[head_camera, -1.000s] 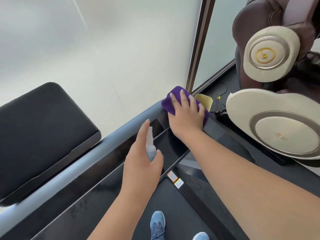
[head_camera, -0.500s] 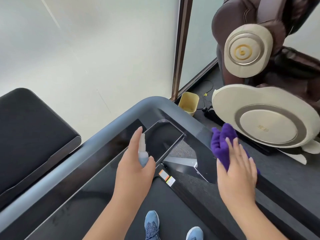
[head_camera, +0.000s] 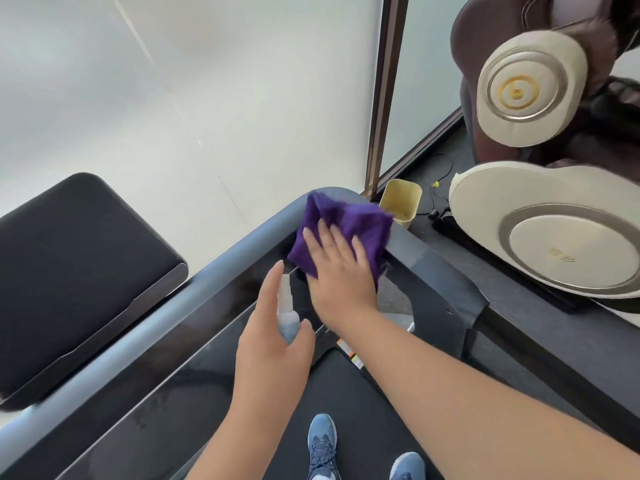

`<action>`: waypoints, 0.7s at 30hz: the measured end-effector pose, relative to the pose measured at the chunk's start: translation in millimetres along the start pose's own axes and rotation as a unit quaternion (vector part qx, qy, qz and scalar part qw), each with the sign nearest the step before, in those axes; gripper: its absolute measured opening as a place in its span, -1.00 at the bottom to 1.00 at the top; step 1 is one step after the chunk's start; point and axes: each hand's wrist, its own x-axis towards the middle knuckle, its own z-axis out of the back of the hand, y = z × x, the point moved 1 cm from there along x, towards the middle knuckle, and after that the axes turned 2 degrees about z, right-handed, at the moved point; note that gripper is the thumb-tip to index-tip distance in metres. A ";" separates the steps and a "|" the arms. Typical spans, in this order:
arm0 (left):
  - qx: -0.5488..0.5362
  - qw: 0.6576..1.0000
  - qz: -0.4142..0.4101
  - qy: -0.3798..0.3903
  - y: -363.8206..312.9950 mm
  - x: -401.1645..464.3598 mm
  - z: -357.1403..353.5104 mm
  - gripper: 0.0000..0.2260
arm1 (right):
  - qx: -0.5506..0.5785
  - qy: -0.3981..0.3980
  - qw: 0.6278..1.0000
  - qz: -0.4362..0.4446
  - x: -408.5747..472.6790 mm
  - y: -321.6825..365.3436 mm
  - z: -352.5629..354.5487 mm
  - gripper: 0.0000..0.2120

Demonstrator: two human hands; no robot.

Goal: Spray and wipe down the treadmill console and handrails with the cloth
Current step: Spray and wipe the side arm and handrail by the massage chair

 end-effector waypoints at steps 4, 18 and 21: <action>0.002 1.000 0.003 -0.014 -0.6 0.6 6.9 -0.26 | 0.114 0.046 0.992 -0.020 -53.7 -10.9 -3.0 -0.36; 0.007 0.999 -0.051 -0.006 -31.5 -22.1 2.4 -0.27 | 0.416 0.030 0.906 -0.070 -53.2 -6.8 39.6 -0.70; 0.038 0.997 -0.066 0.017 -41.2 -32.0 -3.1 -0.26 | 0.620 0.011 0.769 -0.153 -103.6 -40.9 69.0 -0.74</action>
